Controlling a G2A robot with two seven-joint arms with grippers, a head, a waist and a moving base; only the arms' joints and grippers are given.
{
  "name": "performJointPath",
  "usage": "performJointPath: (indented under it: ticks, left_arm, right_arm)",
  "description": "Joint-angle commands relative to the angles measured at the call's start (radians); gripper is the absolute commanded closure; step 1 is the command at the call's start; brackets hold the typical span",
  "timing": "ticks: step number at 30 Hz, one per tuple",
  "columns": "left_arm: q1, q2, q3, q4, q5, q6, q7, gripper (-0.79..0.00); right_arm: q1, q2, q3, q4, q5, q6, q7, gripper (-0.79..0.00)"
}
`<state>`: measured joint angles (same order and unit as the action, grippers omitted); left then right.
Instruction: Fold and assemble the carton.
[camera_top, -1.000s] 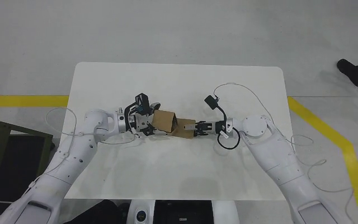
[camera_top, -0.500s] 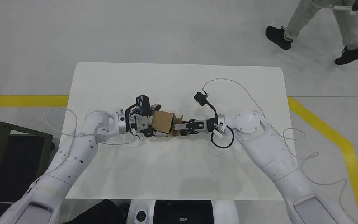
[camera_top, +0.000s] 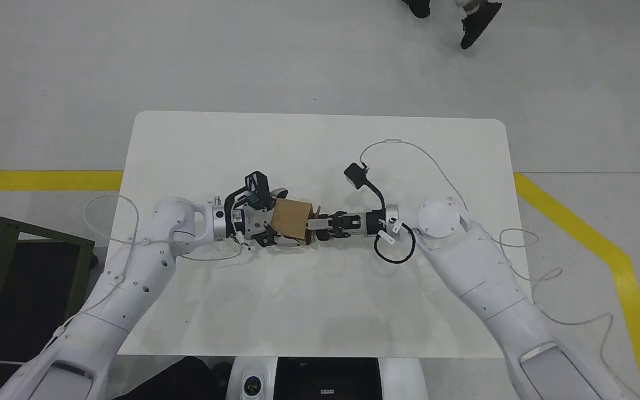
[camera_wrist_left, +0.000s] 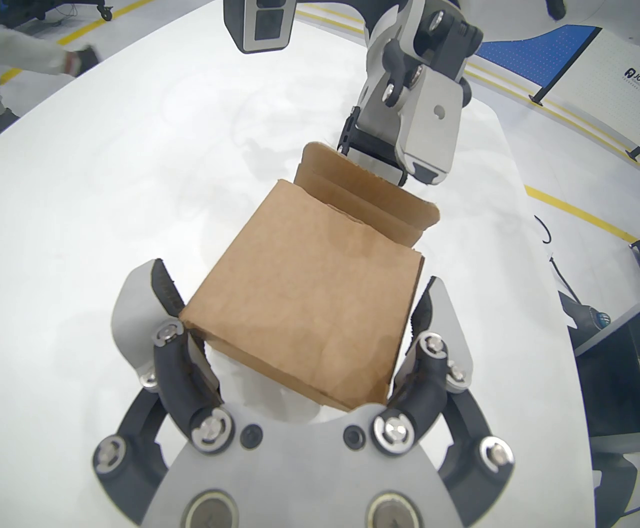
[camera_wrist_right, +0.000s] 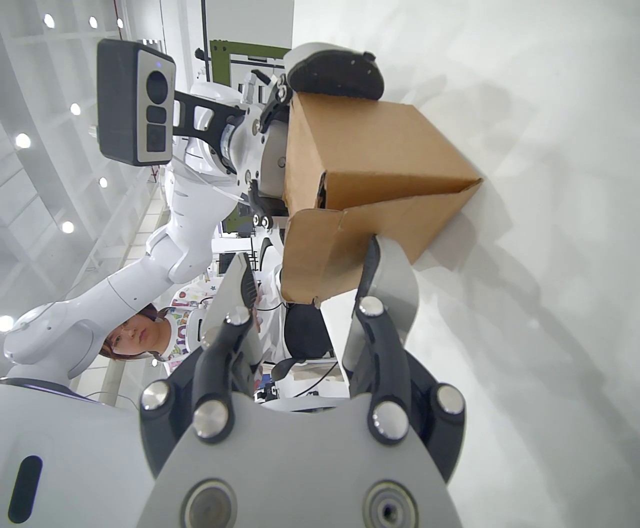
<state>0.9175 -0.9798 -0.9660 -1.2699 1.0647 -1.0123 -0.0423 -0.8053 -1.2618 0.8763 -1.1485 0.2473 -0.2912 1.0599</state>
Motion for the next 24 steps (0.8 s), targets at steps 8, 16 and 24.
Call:
performJointPath:
  ticks: [8,16,24]
  left_arm:
    - [-0.004,0.001,0.007,0.003,-0.006,0.000,-0.007,-0.785]
    - [-0.007,0.002,0.013,0.004,-0.010,0.000,-0.013,-0.785]
    - [-0.008,0.004,0.016,0.004,-0.013,0.000,-0.017,-0.785]
  right_arm:
    - [0.001,-0.010,-0.010,0.034,0.039,-0.026,0.005,-0.326]
    - [0.006,-0.020,-0.022,0.075,0.059,-0.045,0.009,-0.274]
    - [0.019,-0.028,-0.034,0.117,0.050,-0.055,0.009,-0.243]
